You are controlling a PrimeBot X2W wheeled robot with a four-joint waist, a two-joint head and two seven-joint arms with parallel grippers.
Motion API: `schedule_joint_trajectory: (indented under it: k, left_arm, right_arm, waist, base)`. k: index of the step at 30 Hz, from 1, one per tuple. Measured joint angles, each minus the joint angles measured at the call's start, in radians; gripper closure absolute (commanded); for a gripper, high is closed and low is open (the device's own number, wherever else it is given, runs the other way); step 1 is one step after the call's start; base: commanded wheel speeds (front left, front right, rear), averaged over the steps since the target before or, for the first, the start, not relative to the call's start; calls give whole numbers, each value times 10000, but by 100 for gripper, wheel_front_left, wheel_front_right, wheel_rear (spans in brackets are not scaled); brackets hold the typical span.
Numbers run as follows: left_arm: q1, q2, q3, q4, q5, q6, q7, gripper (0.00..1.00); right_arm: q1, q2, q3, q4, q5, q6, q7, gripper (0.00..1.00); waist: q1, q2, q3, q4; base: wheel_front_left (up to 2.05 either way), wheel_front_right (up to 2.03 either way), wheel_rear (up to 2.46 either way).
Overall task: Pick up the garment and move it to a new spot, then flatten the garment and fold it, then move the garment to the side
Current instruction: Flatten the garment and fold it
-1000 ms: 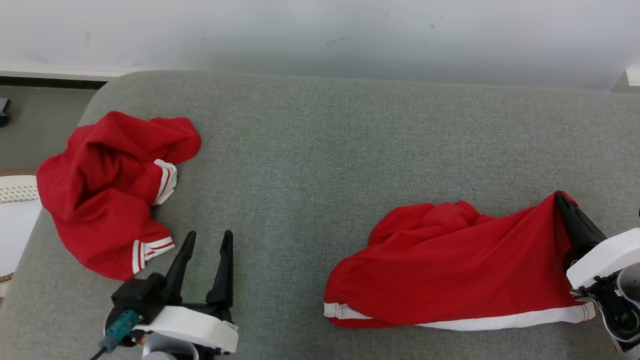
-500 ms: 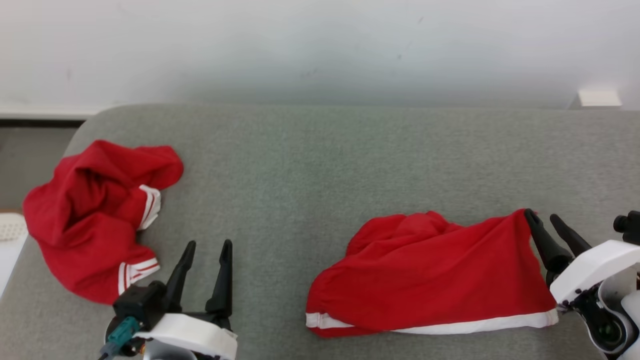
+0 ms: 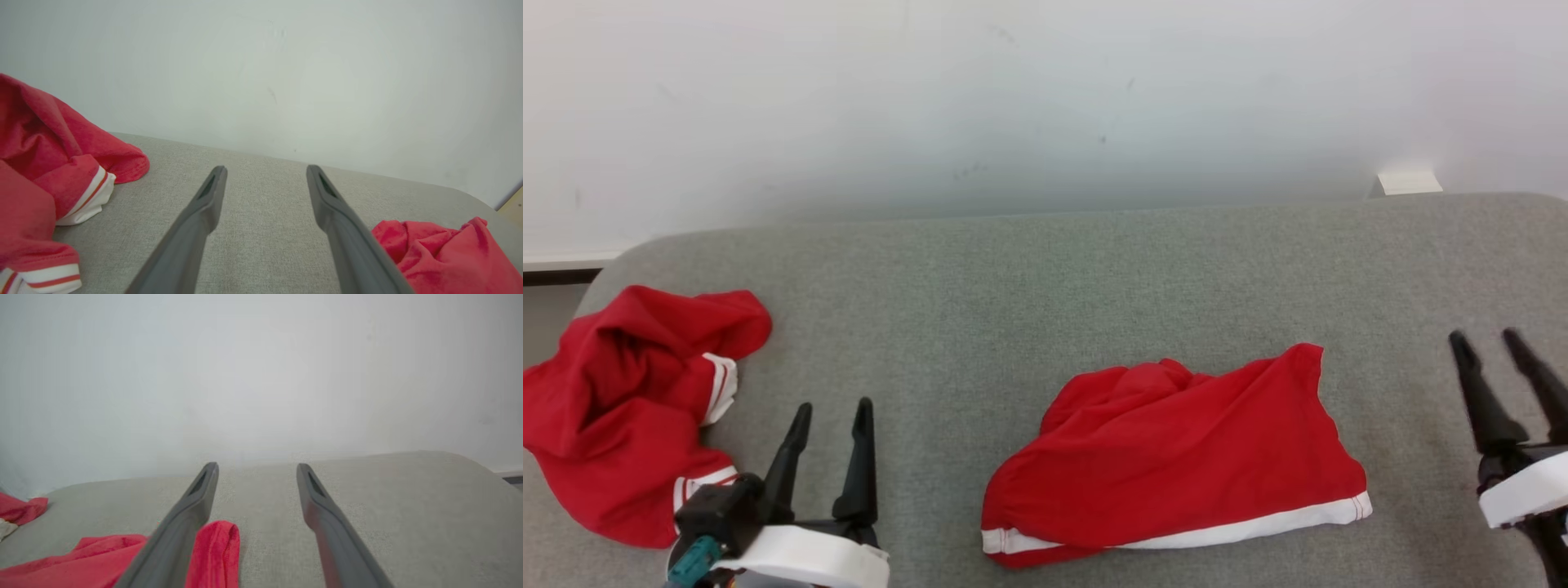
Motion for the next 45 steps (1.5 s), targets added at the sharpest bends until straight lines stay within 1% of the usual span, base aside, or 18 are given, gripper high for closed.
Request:
schedule_joint_trajectory:
  k: [1,3,5,7,10,13,18,22,32,45]
  left_arm:
    - [18,4,12,-67,-38,36,0,0]
    - [31,2,-29,-138,-63,86,0,0]
    - [77,2,-38,-224,-105,136,0,0]
    - [115,0,-54,-337,-127,150,0,0]
    - [207,0,33,-596,-132,194,0,0]
    - [442,2,161,-796,-132,192,0,0]
    - [836,2,347,-965,-56,186,0,0]
    - [1022,2,343,-922,-36,174,0,0]
    - [940,0,-163,-1018,38,194,0,0]
    - [942,2,-293,-863,81,144,0,0]
  right_arm:
    - [230,203,-669,-326,-439,-2,-13,0]
    - [775,569,-1960,-1078,-1745,0,-29,0]
    - [1657,1287,-2993,-1873,-2646,-2,-46,0]
    - [2512,1889,-3498,-2579,-3572,-2,-42,0]
    - [3367,2648,-3963,-3463,-4474,-2,-46,0]
    - [4044,3091,-4080,-3651,-5001,0,-44,0]
    - [4404,3432,-4174,-3415,-5586,0,-44,0]
    - [4432,3524,-4284,-3256,-5795,-2,-44,0]
    - [4381,3381,-4644,-3172,-5921,-2,-44,0]
    - [4403,3289,-4638,-2805,-5846,-2,-44,0]
  waist:
    - [0,0,35,-23]
    - [0,0,118,-33]
    - [0,1,179,-48]
    - [0,0,208,-60]
    - [0,0,216,-89]
    - [0,0,200,-134]
    - [0,0,118,-155]
    - [0,0,30,-146]
    - [0,0,-99,38]
    - [1,0,-160,44]
  base:
    - [0,0,0]
    - [0,0,0]
    - [0,0,0]
    - [0,0,0]
    - [0,0,0]
    - [0,0,0]
    - [0,0,0]
    - [0,0,0]
    - [0,0,0]
    - [0,0,0]
